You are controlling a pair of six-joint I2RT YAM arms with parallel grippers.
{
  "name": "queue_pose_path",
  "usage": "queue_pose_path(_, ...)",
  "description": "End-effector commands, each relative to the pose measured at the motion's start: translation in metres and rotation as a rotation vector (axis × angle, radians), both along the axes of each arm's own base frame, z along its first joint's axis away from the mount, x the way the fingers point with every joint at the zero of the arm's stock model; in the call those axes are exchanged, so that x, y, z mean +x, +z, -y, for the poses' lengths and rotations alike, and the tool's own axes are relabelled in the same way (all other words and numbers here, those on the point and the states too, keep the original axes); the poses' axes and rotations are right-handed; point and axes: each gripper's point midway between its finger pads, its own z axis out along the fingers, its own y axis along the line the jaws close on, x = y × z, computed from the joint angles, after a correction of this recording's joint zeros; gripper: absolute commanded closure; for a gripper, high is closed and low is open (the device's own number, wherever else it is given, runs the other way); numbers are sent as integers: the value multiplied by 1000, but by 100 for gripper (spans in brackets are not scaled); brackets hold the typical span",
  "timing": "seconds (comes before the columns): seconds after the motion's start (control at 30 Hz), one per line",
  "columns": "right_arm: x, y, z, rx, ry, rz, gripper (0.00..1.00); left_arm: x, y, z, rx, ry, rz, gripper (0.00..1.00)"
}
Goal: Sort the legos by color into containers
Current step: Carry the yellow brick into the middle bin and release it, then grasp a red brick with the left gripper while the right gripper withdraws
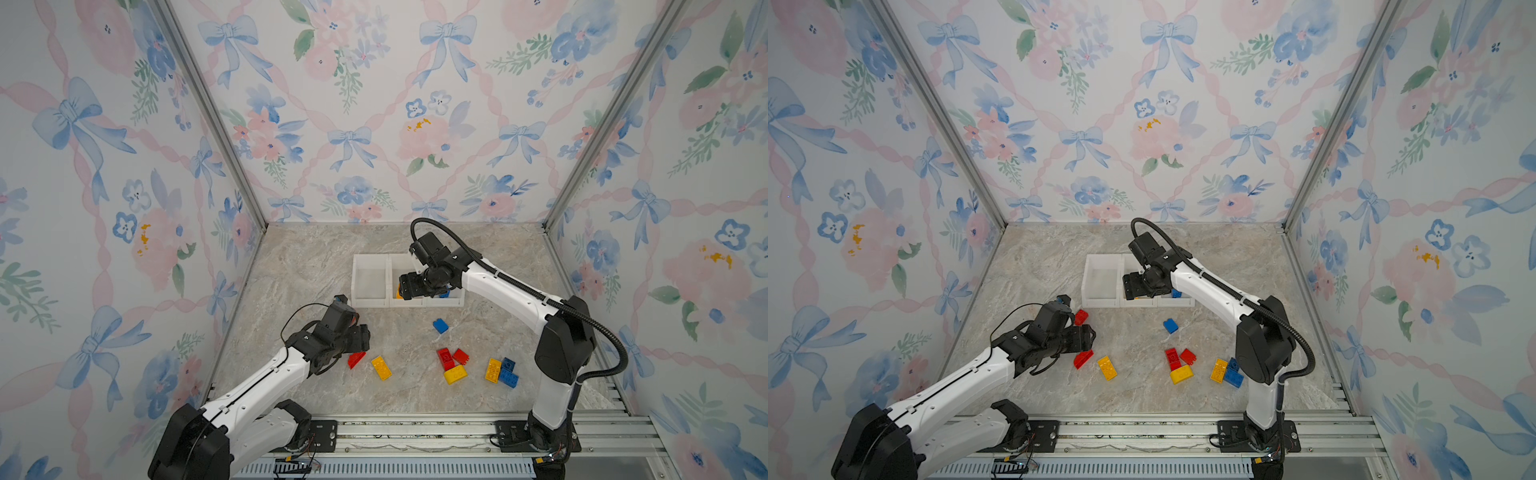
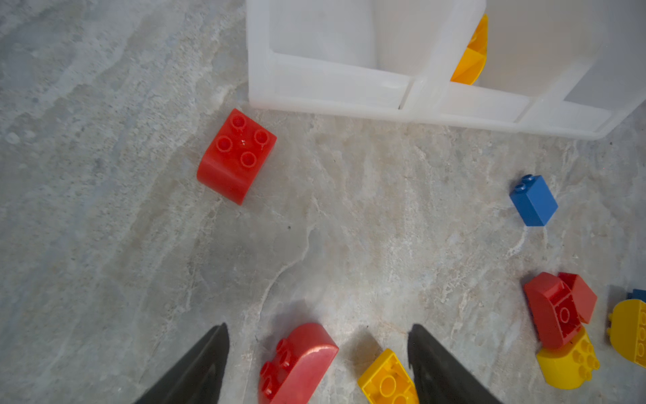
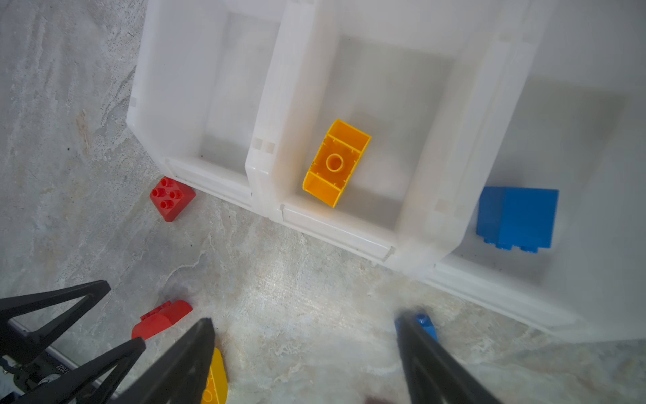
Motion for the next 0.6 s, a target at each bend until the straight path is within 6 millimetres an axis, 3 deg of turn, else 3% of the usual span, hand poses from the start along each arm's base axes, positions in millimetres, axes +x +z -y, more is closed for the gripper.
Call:
queue_pose_path(0.0,-11,16,1,33,-6,14,13,-12,-8,-3,60,8,-72,21)
queue_pose_path(0.57,-23,32,19,45,-35,47,10,-20,-39,-1,129,-12,-176,33)
